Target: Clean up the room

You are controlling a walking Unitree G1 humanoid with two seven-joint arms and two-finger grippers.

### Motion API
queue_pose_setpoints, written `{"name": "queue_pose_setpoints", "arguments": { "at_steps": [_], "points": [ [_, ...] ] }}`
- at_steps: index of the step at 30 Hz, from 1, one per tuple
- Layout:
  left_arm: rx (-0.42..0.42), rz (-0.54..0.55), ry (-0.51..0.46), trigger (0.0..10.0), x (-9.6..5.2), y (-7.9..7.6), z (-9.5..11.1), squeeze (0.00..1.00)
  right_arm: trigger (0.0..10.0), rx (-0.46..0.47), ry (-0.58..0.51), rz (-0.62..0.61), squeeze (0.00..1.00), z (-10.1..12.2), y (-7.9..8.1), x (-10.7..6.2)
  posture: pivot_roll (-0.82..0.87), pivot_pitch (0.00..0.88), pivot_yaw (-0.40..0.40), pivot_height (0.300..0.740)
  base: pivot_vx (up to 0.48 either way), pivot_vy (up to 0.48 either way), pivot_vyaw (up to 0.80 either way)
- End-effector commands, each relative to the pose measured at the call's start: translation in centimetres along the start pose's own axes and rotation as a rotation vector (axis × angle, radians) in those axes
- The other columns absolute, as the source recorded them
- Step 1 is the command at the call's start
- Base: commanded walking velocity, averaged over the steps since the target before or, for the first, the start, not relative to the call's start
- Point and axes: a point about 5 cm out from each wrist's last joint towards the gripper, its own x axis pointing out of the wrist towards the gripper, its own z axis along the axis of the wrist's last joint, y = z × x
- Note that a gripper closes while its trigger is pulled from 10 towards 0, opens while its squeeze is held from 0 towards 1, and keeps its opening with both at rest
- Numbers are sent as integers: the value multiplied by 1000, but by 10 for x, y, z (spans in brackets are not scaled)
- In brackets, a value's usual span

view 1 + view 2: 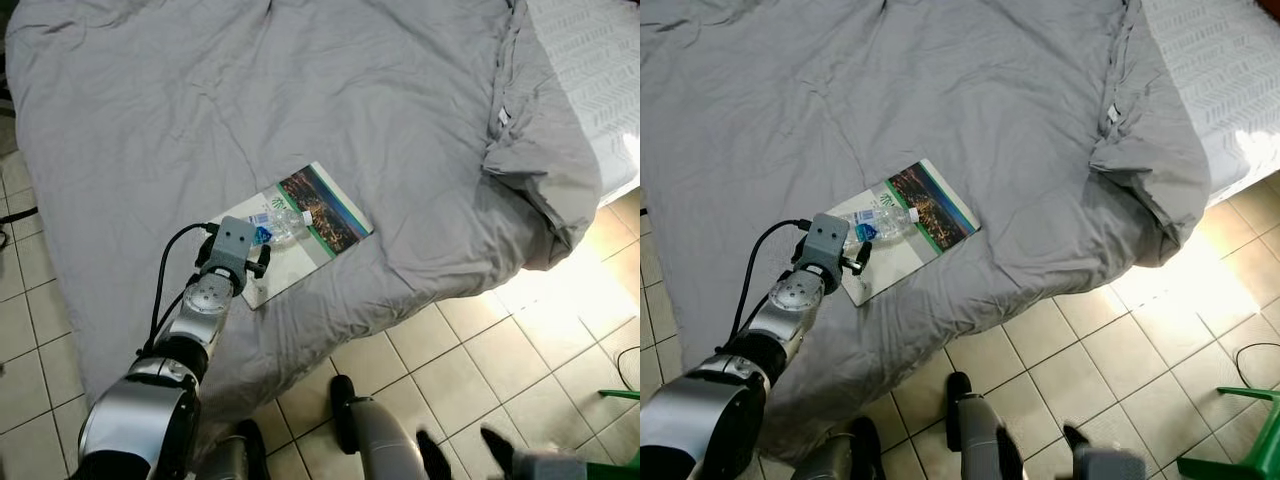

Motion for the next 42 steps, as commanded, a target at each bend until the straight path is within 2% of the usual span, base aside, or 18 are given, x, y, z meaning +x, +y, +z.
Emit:
{"name": "queue_pose_setpoints", "arguments": {
  "at_steps": [1,3,7,9,11,15,19,23,29,33,34,37,40,41,42],
  "points": [
    [-34,-11,-20,10000,-8,-2,-9,0,10000,16,40,-30,0,-10,-6,3,-280,329,6,740,0,0,0],
    [-50,-22,-73,10000,-16,-4,-9,0,10000,20,15,-26,0,-8,-7,14,-256,301,13,740,0,0,0],
    [-94,-24,-133,10000,-41,-9,-7,0,10000,30,-37,-22,0,-3,-14,40,-171,200,21,740,0,0,0],
    [-98,-17,-140,10000,-44,-8,-6,0,10000,30,-44,-23,0,-3,-16,44,-171,200,21,740,0,0,0],
    [-106,-5,-137,10000,-51,-9,-8,0,10000,33,-61,-26,0,-2,-20,58,-122,128,21,740,0,0,0],
    [-146,2,-126,10000,-72,-18,-10,0,10000,44,-116,-42,0,5,-28,85,-90,60,23,740,0,0,198],
    [-201,17,-93,10000,-74,-22,-11,0,10000,45,-125,-47,0,5,-29,96,-79,24,24,740,0,-216,778],
    [-253,-15,-64,10000,-67,-40,-11,0,10000,22,-141,-25,0,7,-26,110,-81,3,31,740,0,-425,744],
    [-244,-57,-28,10000,-65,-51,-10,0,10000,16,-149,-28,0,5,-28,115,-90,0,45,740,0,-425,737],
    [-199,-75,5,10000,-60,-56,-16,0,10000,-35,-126,-15,0,-1,-24,119,-98,0,58,740,217,-331,598],
    [-164,-70,34,10000,-57,-55,-20,0,10000,-43,-125,4,0,-2,-20,120,-98,0,61,740,0,0,0],
    [-164,-75,27,10000,-56,-54,-21,0,10000,-37,-124,8,0,-4,-19,121,-99,0,65,740,0,0,0],
    [-130,-91,-7,10000,-60,-54,-18,0,10000,-35,-111,11,0,-10,-20,121,-97,0,68,740,0,0,0],
    [-135,-92,-10,10000,-61,-54,-18,0,10000,-38,-109,10,0,-11,-21,122,-96,0,67,740,0,0,0],
    [-173,-93,-29,10000,-64,-52,-17,0,10000,-31,-108,-3,0,-12,-24,121,-89,0,60,740,0,0,0]
  ]
}}
